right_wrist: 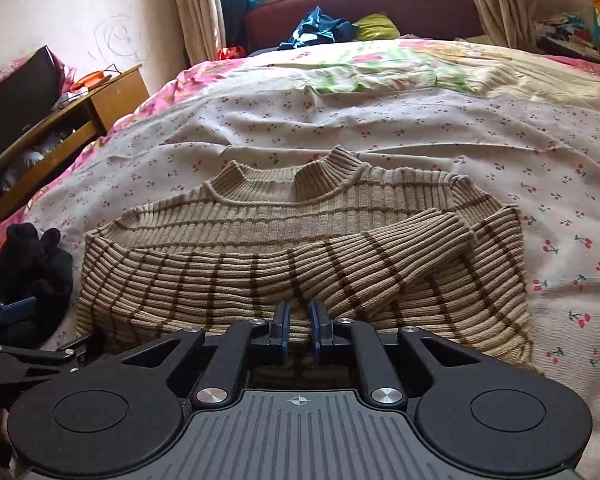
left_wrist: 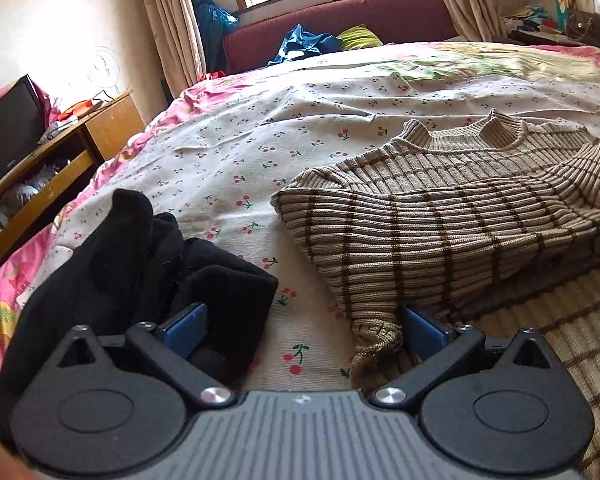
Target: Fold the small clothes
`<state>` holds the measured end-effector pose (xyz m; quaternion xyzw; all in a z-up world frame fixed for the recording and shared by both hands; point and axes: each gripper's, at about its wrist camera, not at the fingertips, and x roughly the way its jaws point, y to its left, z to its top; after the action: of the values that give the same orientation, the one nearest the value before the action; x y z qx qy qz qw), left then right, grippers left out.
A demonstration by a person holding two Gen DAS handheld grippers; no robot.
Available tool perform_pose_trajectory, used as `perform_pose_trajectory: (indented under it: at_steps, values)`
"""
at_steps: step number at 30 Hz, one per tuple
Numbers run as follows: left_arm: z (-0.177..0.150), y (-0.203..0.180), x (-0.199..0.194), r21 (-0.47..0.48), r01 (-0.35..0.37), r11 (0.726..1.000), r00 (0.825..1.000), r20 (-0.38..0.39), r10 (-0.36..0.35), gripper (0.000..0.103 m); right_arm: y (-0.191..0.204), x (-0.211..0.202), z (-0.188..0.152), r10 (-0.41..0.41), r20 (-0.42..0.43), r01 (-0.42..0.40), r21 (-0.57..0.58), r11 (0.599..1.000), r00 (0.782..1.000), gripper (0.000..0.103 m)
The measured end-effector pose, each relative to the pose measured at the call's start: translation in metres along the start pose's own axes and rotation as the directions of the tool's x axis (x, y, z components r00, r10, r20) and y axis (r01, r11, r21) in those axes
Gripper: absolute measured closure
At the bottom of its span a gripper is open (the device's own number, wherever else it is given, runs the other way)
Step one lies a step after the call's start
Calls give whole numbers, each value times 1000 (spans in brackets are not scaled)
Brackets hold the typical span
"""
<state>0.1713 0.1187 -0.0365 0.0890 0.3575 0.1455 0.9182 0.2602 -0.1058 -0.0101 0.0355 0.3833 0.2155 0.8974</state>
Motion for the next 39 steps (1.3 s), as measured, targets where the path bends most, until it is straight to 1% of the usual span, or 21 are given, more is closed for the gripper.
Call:
perform_pose_trajectory:
  at_steps: [2,4,7,9,11,13,15,17,19,22,25,27,29,31,33,36,39]
  values:
    - [-2,2,-2,-8,2,1000,1000,-3,-2,0,-9,-17,-6,-1,10,1,14,1000,1000,85]
    - [-3,3,-6,-10,1,1000,1000,3,-1,0,-19,-34,-14,-20,14,20,21,1000,1000,84]
    - [0,3,-20,-32,10,999,999,45,-9,0,-32,-57,-26,-34,17,33,45,998,999,84]
    - [9,1,-25,-44,5,999,996,89,-1,0,-39,-67,-35,-35,29,33,66,997,999,84]
    - [21,-4,-19,-38,-6,999,995,98,9,0,-42,-73,-41,-29,43,25,88,996,999,84]
    - [28,-9,-6,-33,-13,999,997,81,16,0,-42,-77,-48,-36,53,30,102,994,998,84]
    - [30,-14,15,2,-61,998,998,23,61,0,-43,-79,-53,-50,60,44,99,994,997,84]
    - [26,-12,29,27,-76,997,997,-27,76,0,-47,-83,-58,-69,51,63,107,992,996,84]
    - [21,-5,28,12,-70,997,997,-34,71,0,-57,-89,-63,-85,41,79,124,989,996,84]
    - [17,0,15,5,-76,997,997,-24,76,0,-68,-101,-72,-107,27,103,140,985,994,84]
    - [9,5,-7,6,-51,999,999,-18,52,0,-73,-113,-81,-96,-2,95,161,982,995,84]
    - [-1,9,-26,25,-22,999,1000,-21,23,0,-72,-126,-89,-93,-10,93,159,983,996,83]
    - [-15,11,-48,53,14,998,999,-29,-12,0,-69,-140,-98,-87,-11,88,150,985,996,77]
    - [-29,11,-68,83,36,996,998,-54,-32,0,-67,-152,-106,-73,-19,75,147,986,997,77]
    - [-43,12,-87,89,70,994,995,-78,-63,0,-64,-162,-114,-66,-40,71,142,987,997,77]
    - [-58,15,-111,70,130,989,985,-127,-120,0,-61,-171,-127,-25,-87,38,153,987,996,76]
    - [-69,19,-132,45,190,981,969,-171,-180,0,-60,-177,-138,12,-132,13,184,983,991,75]
